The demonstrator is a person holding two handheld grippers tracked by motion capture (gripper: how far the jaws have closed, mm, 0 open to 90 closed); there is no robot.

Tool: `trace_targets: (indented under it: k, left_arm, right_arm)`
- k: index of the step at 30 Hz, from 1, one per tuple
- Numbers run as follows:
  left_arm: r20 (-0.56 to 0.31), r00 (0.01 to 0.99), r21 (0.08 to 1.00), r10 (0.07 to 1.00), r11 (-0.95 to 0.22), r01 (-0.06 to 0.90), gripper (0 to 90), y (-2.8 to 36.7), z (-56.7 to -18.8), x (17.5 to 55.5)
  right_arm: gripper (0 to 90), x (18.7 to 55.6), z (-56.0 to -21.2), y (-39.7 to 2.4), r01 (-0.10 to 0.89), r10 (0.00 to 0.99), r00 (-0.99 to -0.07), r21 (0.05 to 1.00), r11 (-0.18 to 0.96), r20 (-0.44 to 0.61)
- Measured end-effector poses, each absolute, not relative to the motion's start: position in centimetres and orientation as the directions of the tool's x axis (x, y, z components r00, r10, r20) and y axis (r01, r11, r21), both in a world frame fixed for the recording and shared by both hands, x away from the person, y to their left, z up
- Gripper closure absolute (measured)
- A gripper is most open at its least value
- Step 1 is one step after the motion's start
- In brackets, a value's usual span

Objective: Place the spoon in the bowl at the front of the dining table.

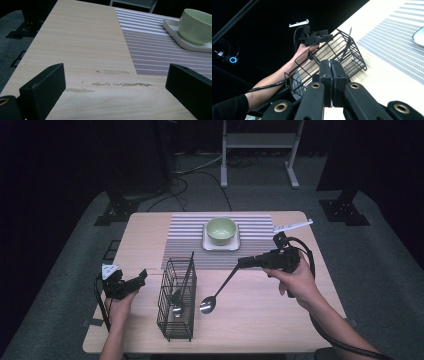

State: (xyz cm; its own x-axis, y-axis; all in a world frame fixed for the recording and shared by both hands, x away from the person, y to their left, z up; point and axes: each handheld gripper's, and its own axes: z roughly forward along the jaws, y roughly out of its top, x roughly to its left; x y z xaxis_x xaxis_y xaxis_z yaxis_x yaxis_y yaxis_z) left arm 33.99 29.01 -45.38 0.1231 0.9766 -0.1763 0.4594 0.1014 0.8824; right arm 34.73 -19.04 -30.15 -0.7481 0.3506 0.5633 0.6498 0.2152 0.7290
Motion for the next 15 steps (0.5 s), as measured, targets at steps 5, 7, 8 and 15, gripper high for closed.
trace_targets:
  k: [5,7,8,15]
  left_arm:
    - [-0.181,0.120,0.883,0.976,0.107,0.457,1.6,29.0,-45.4,34.0]
    - [-0.182,0.119,0.882,0.976,0.108,0.458,1.6,29.0,-45.4,34.0]
    - [-0.183,0.119,0.883,0.976,0.109,0.457,1.6,29.1,-45.4,34.0]
    - [-0.182,0.119,0.882,0.976,0.108,0.458,1.6,29.0,-45.4,34.0]
  right_arm:
    - [88.8,35.0,-31.0,-19.6,0.665,0.366,-0.733,0.717,0.211,0.573]
    - [88.8,35.0,-31.1,-19.6,0.667,0.368,-0.731,0.714,0.211,0.574]
    - [88.8,35.0,-31.2,-19.7,0.670,0.371,-0.729,0.712,0.210,0.576]
    - [88.7,35.1,-31.6,-20.3,0.677,0.382,-0.720,0.706,0.208,0.579]
